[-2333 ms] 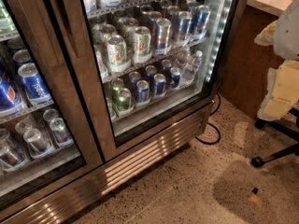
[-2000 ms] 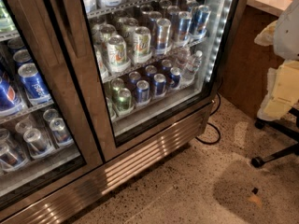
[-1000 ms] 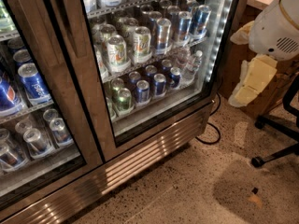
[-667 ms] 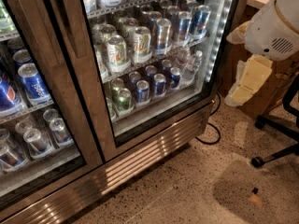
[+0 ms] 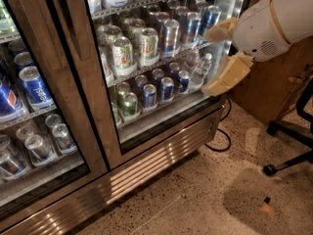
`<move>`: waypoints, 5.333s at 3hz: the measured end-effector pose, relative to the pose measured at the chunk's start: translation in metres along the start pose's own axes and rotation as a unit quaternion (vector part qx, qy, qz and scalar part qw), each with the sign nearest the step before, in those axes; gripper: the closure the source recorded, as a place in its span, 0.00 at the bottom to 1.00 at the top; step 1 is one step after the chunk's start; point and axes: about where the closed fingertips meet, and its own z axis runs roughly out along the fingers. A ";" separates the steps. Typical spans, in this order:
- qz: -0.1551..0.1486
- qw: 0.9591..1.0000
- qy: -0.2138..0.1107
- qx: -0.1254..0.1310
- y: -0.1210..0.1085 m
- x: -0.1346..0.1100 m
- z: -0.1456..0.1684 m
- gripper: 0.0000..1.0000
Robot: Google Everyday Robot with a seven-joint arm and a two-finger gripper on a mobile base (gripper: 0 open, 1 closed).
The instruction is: Open right fridge door
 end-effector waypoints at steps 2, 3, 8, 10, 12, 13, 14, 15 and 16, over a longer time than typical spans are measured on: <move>-0.020 0.996 -0.092 -0.010 0.000 -0.029 0.016 0.37; -0.041 0.990 -0.132 -0.017 -0.007 -0.043 0.022 0.32; -0.134 0.970 -0.192 -0.058 -0.035 -0.109 0.032 0.44; -0.157 0.963 -0.206 -0.071 -0.039 -0.128 0.038 0.48; -0.183 0.953 -0.220 -0.104 -0.037 -0.150 0.056 0.49; -0.192 0.949 -0.223 -0.114 -0.036 -0.158 0.061 0.49; -0.197 0.947 -0.225 -0.120 -0.036 -0.162 0.065 0.49; -0.198 0.947 -0.225 -0.120 -0.036 -0.162 0.065 0.31; -0.198 0.947 -0.225 -0.120 -0.036 -0.162 0.065 0.08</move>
Offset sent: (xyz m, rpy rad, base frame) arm 0.0060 0.0414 0.0098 0.2473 -0.0546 0.1358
